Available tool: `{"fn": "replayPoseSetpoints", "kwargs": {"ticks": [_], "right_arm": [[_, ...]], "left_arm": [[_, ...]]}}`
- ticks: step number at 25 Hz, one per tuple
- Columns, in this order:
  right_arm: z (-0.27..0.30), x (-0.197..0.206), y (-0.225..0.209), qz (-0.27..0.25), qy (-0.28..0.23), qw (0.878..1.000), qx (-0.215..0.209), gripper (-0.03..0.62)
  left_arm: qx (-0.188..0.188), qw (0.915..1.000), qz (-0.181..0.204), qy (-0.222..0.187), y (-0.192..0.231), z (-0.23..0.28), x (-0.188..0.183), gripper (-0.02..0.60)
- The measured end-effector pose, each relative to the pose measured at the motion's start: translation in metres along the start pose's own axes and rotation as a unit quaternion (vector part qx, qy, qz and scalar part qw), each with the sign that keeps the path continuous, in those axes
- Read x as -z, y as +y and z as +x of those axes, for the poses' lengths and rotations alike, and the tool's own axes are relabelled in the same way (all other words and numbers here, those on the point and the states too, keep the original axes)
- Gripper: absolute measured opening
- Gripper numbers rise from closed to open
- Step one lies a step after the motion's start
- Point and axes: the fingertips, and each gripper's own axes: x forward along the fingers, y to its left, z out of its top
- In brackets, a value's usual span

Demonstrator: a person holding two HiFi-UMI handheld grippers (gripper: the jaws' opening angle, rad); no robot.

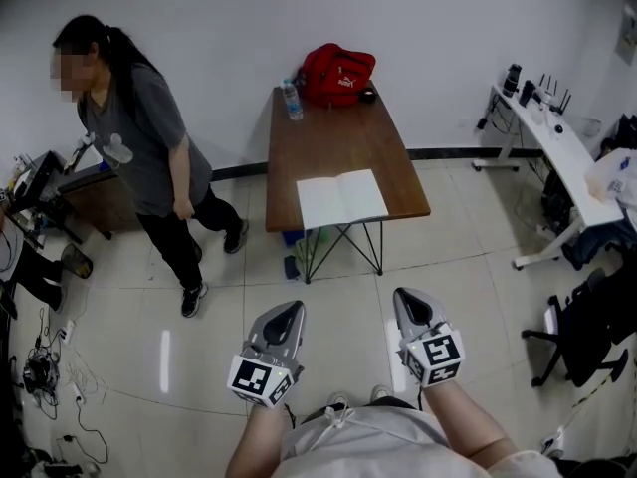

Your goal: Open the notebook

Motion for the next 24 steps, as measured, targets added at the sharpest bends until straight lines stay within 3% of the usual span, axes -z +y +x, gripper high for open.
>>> {"fn": "replayPoseSetpoints", "kwargs": {"ticks": [12,24], "right_arm": [[0.007,-0.015,0.002,-0.004,-0.015,1.000,-0.005,0.005],[0.011,-0.012,0.008,0.014,-0.014,1.000,-0.005,0.005]], "left_arm": [[-0.004,0.9999,0.006,-0.009,0.006,0.003,-0.007,-0.003],[-0.008,0.9999,-0.015,0.000,0.014,0.000,0.000,-0.003]]}}
